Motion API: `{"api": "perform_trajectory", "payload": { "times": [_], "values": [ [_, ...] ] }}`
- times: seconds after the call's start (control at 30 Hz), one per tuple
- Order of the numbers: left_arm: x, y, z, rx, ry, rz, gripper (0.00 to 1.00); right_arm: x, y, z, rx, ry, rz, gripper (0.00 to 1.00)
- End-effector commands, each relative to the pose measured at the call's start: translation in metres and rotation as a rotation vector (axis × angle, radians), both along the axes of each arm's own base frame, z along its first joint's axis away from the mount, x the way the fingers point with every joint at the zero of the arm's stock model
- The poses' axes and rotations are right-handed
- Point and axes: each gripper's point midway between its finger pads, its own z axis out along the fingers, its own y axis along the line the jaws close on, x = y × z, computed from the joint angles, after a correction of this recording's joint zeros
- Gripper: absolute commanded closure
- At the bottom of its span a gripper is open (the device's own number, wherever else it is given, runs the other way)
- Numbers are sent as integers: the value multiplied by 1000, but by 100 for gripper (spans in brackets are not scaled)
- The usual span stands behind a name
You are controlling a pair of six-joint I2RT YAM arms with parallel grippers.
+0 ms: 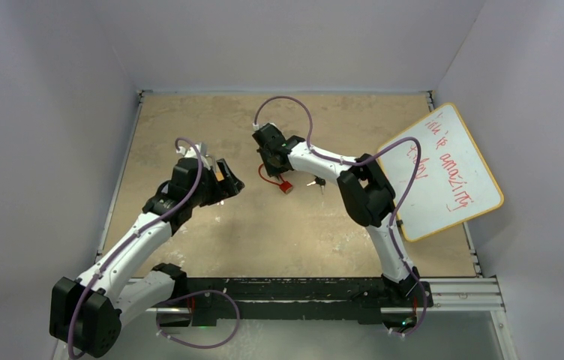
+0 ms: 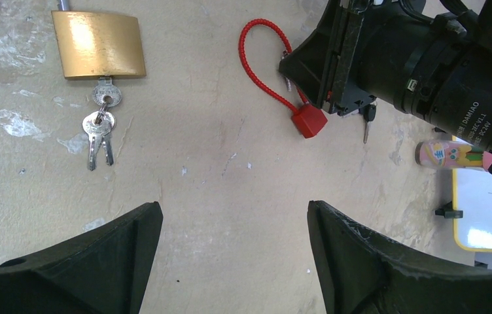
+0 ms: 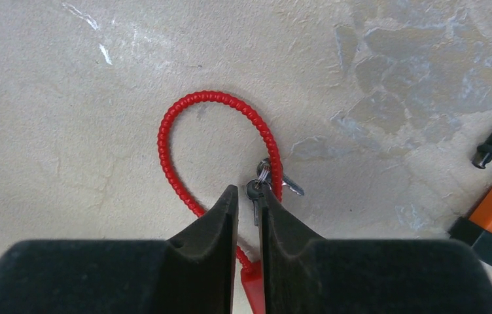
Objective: Unlock with the key
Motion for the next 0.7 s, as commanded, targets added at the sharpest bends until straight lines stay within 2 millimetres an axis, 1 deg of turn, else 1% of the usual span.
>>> {"api": "perform_trajectory", "payload": {
  "times": [0.0,0.17,0.33,0.43,0.57,0.67],
  "values": [
    [2,-1,8,-31,-31,8,16,-2,7,21,49,-5,-16,81],
    [1,0,8,-34,-31,10,16,6,-2,10,-15,-20,-61,77],
    [1,0,8,-34,-33,10,16,8,-2,2,-27,-18,-72,76],
    [1,0,8,-33,-30,10,16,10,0,-4,-23,-16,-68,79],
    [0,-1,7,-34,-28,8,16,13,3,-7,-21,-20,-71,85],
    [0,-1,6,-34,-27,9,16,16,0,-10,-38,-30,-84,86]
  ]
}}
